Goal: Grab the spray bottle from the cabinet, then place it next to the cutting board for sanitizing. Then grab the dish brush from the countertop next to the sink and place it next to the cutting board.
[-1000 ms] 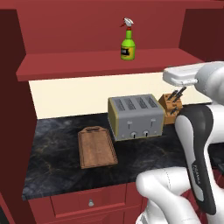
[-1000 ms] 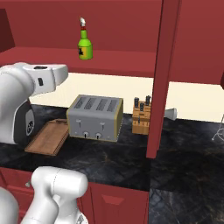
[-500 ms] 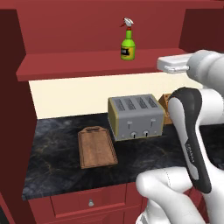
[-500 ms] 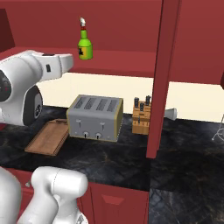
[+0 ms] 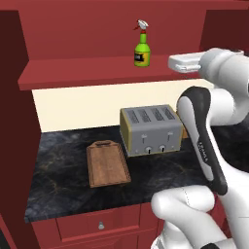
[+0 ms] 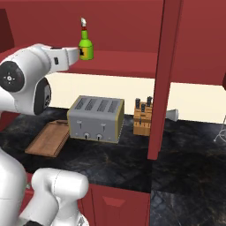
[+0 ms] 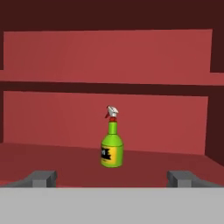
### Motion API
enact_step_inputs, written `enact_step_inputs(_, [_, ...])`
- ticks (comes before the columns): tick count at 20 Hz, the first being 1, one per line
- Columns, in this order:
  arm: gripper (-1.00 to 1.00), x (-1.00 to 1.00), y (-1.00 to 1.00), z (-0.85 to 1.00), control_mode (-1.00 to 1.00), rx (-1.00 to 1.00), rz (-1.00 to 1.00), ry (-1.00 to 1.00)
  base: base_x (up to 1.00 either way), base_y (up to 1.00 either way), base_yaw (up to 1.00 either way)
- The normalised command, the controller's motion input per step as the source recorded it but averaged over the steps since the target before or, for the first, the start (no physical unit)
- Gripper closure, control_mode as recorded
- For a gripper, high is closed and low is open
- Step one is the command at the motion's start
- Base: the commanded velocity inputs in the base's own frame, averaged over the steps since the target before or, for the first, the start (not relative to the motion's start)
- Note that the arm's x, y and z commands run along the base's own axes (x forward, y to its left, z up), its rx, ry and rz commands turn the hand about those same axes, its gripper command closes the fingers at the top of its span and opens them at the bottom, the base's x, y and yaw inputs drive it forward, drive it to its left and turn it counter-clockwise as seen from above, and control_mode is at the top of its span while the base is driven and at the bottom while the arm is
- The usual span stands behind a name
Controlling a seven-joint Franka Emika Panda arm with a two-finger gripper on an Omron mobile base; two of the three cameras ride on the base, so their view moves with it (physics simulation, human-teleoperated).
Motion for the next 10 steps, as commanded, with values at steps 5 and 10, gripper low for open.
enact_step_inputs(5, [-1.0,0.44,0.13,0.01,-1.0,0.0,0.0,0.08,0.0,0.0,0.0])
enact_step_inputs(10, [-1.0,0.47,0.09,0.0,-1.0,0.0,0.0,0.0,0.0,0.0,0.0])
